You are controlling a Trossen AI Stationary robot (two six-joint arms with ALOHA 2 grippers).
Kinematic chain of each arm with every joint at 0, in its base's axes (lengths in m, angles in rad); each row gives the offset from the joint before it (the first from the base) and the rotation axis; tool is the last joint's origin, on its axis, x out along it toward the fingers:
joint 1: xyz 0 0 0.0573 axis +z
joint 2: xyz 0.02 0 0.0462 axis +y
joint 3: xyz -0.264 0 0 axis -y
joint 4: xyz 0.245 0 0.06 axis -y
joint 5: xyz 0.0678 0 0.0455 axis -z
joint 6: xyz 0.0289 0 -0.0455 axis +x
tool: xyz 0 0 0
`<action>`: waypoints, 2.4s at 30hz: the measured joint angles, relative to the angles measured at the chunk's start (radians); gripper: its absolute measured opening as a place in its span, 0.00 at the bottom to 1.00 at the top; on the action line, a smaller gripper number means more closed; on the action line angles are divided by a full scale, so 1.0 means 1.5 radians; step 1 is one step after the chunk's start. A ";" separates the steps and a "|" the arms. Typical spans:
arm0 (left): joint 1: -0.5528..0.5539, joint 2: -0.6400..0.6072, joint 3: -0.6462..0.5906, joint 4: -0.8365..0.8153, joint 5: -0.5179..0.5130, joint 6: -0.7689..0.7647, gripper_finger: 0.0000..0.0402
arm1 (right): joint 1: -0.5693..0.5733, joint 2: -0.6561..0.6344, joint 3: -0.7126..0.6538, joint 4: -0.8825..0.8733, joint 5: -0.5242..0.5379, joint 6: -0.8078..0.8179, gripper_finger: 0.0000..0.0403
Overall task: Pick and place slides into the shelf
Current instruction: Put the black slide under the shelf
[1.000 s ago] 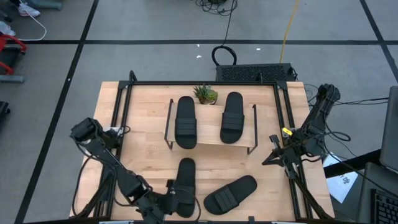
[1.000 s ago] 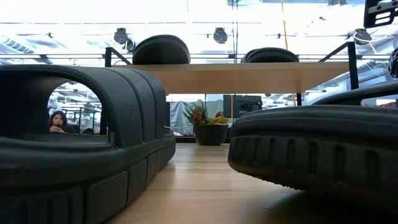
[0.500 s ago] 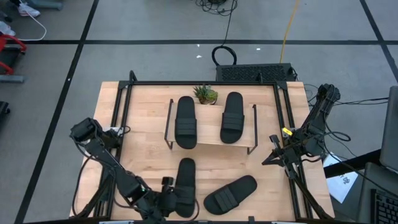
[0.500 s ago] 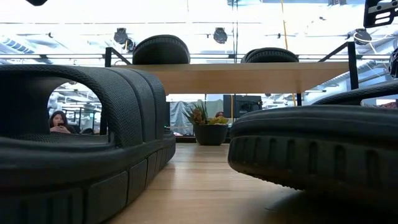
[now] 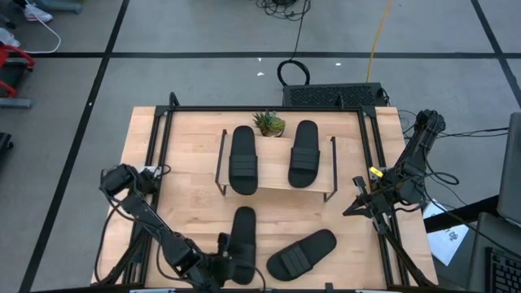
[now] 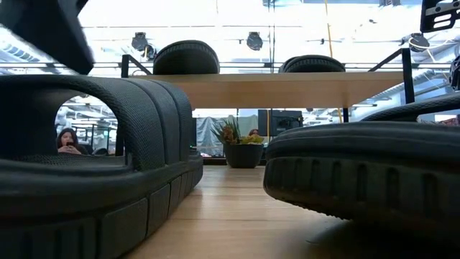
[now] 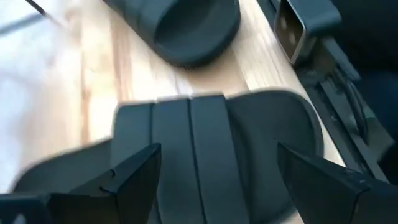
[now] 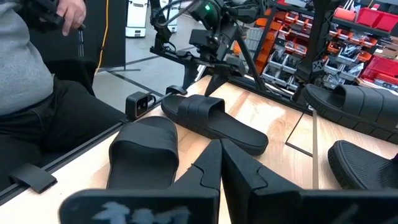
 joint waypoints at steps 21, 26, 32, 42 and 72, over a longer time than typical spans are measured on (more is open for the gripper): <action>0.001 0.202 0.290 -0.405 -0.165 0.008 0.77 | 0.000 0.000 -0.001 0.000 0.004 0.008 0.00; 0.007 0.201 0.291 -0.407 -0.174 -0.008 0.77 | 0.000 0.000 -0.006 0.002 0.004 0.020 0.00; 0.017 0.201 0.291 -0.430 -0.202 0.002 0.76 | 0.000 0.000 -0.034 0.005 0.004 0.020 0.00; 0.048 0.198 0.292 -0.462 -0.123 -0.021 0.13 | 0.000 0.000 -0.041 0.053 0.004 -0.004 0.00; 0.036 0.201 0.339 -0.490 -0.407 -0.053 0.01 | 0.000 0.000 -0.041 0.085 0.003 -0.032 0.00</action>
